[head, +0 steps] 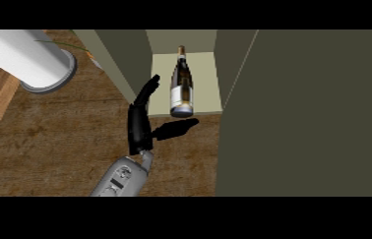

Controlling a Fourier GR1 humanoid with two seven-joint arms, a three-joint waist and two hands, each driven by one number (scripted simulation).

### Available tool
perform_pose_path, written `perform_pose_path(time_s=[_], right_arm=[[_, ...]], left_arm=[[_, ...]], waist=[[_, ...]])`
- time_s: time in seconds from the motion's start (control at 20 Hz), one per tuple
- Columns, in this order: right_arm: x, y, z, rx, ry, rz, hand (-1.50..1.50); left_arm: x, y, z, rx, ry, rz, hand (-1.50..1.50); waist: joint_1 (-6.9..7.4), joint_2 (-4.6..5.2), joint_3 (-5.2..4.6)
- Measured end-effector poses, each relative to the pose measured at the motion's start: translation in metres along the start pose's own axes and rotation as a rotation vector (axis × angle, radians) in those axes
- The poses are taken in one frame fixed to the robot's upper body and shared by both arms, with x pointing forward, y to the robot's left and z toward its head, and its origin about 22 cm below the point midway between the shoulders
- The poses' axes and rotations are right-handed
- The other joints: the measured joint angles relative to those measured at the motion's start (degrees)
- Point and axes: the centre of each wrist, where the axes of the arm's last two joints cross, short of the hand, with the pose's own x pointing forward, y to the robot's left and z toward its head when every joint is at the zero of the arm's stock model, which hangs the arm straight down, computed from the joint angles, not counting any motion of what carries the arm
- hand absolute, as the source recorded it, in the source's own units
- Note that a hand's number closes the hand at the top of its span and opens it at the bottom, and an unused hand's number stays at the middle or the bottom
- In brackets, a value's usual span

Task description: Pick up the wine, place it into the cabinet and close the cabinet

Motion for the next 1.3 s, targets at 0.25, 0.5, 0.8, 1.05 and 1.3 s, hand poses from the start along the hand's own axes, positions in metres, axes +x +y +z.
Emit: perform_pose_path(time_s=[0.25, 0.5, 0.8, 1.05, 1.3], right_arm=[[0.004, 0.004, 0.001, -0.037, 0.014, -0.010, -1.50], [0.010, 0.002, 0.001, -0.065, 0.030, 0.026, -1.50], [0.014, -0.001, 0.004, -0.078, 0.053, 0.060, -1.50], [0.017, -0.001, 0.001, -0.061, 0.073, 0.085, 1.50], [0.017, -0.001, 0.003, 0.031, 0.123, 0.123, 1.50]], left_arm=[[0.040, -0.002, -0.003, -0.112, -0.178, 0.170, -1.50], [0.041, 0.009, 0.013, -0.178, -0.242, 0.254, -1.50], [0.031, 0.050, 0.024, -0.233, -0.265, 0.268, -1.50], [0.028, 0.085, 0.027, -0.255, -0.265, 0.291, -1.50], [0.027, 0.114, 0.042, -0.355, -0.271, 0.330, -1.50]], waist=[[1.38, -0.27, 0.29], [2.51, -0.36, 0.45], [2.97, -0.42, 0.52], [3.13, -0.39, 0.53], [3.24, -0.46, 0.53]])
